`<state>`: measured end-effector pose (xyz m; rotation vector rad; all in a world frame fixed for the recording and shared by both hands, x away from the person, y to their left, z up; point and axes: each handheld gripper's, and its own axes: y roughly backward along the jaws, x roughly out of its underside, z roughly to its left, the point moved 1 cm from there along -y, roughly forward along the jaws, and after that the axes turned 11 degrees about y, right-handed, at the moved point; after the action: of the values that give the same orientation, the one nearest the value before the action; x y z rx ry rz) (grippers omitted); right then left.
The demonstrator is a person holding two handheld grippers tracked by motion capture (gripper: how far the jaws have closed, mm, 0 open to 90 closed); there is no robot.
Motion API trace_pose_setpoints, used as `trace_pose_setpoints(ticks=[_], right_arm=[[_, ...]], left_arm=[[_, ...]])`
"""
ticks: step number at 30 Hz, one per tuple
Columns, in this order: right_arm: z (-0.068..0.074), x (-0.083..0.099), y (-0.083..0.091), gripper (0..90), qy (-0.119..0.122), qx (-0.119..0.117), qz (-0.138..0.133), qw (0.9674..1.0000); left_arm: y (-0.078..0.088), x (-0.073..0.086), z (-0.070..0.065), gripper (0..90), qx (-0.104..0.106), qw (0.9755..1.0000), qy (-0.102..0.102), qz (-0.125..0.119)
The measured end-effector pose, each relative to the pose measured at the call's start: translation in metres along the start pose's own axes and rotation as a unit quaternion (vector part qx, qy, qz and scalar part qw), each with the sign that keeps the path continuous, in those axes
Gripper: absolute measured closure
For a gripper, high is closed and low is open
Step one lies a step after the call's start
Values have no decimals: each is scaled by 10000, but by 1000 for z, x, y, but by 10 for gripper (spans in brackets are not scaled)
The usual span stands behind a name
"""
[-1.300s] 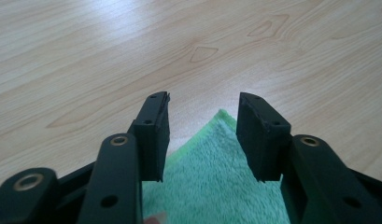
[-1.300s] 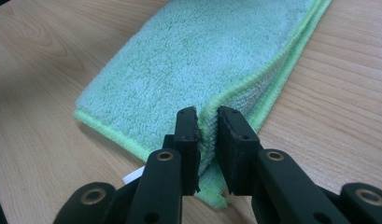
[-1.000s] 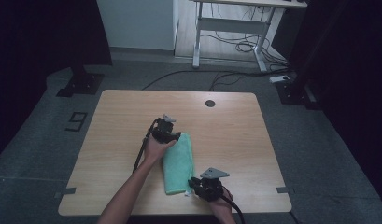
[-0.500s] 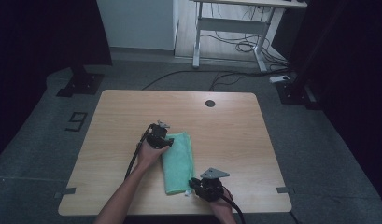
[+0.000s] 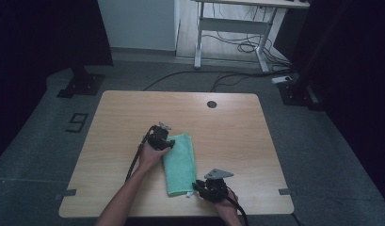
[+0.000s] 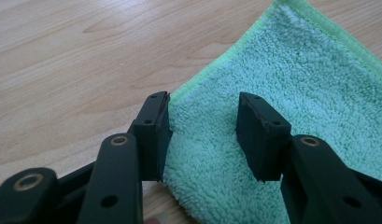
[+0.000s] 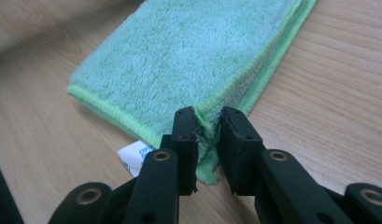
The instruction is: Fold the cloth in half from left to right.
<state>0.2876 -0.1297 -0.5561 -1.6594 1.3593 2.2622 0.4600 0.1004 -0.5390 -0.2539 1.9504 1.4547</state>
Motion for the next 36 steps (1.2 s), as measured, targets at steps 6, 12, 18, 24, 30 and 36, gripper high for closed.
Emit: trace_pose_setpoints(ticks=[6,12,18,24,30,36], right_arm=[[-3,2,2,734,-21,-28,49,10000],[3,-6,12,603,280,304,-248,9988],[25,-20,13,563,722,104,-421,9964],[31,-27,11,561,824,-28,-538,9951],[35,-32,11,542,899,13,-545,9945],[27,-31,15,542,783,24,-586,9952]], left_arm=[[1,0,0,541,-15,10000,-25,11],[4,-1,0,539,7,10000,-31,-25],[6,-2,-2,539,-9,10000,-47,-79],[9,-3,-4,539,24,9999,-85,-102],[13,-2,-5,536,5,9999,-100,-89],[33,-3,-1,534,-21,9997,-134,-219]])
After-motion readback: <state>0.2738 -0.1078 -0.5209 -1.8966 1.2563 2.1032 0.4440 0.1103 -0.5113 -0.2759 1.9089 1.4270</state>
